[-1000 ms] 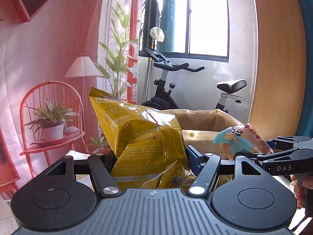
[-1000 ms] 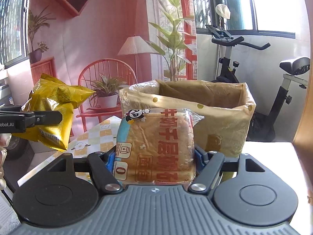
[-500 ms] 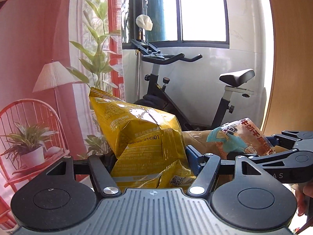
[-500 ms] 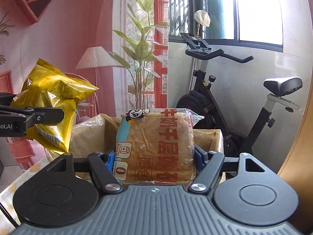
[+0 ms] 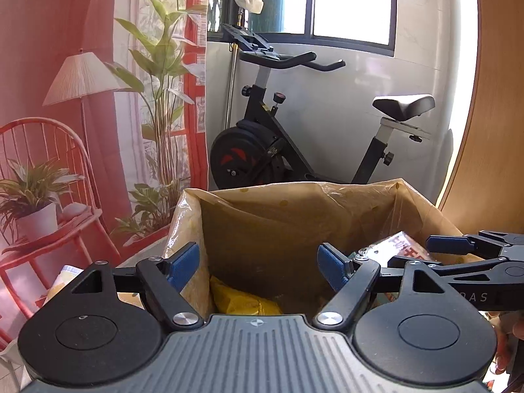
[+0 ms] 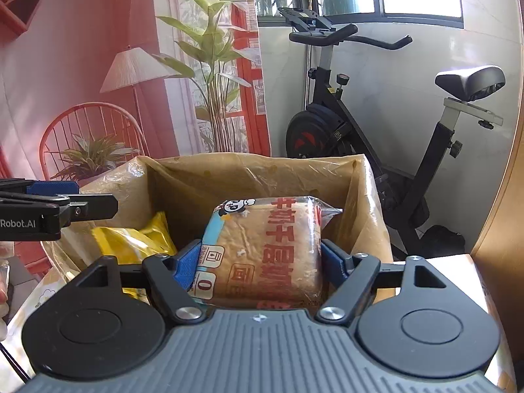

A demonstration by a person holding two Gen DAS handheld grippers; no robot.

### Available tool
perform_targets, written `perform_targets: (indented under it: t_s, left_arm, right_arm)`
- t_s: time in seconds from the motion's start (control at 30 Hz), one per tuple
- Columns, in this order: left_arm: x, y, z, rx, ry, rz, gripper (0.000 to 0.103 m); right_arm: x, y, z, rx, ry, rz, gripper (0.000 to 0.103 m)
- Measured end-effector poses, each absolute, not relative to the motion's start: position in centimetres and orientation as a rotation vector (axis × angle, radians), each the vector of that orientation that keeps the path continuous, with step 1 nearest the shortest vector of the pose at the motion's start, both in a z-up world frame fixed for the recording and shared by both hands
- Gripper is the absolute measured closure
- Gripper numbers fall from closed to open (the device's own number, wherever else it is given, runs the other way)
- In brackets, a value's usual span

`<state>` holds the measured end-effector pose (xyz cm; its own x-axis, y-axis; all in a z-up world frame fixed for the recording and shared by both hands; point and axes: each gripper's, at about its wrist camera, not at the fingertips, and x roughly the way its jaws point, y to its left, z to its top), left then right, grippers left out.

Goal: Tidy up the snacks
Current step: 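Open left tool over the box while right tool drops the pastry inside, then move left tool to the pale green bag while right tool approaches the green chip bag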

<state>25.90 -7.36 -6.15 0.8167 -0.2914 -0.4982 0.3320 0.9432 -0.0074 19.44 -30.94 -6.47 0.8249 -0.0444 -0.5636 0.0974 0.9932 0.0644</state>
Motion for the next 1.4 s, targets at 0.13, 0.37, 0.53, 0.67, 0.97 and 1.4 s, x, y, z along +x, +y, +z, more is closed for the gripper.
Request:
perform_targets:
  t_s: [0.13,0.37,0.53,0.67,0.97,1.4]
  left_arm:
    - [23.4,-5.5,-4.9,0.058,0.497,-0.302,0.022]
    - [17.5,-1.3,-4.1,0.022,0.452,-0.300,0.022]
    - [13.5,1.1,-5.8,0.023,0.444,-0.284,0.021]
    - [11.2,2.1,-8.1,0.028,0.441,-0.260,0.021]
    - [9.2,2.0,-13.2,-0.037,0.514,-0.256,0.021]
    - [9.9,2.9,-15.8,-0.070,0.602,-0.270,0.021]
  right_arm:
    - [17.9,-30.2,-5.3,0.093,0.567,-0.058,0.026]
    - [13.2,-28.5,-3.5,0.094,0.505,0.020,0.020]
    - [9.8,-28.1,-3.5,0.079,0.487,0.053,0.016]
    - [7.3,-28.7,-4.6,0.084,0.504,0.043,0.013]
    - [4.4,-30.8,-11.6,0.017,0.722,-0.017,0.009]
    - [3.9,-29.9,-19.0,-0.123,0.962,-0.073,0.008]
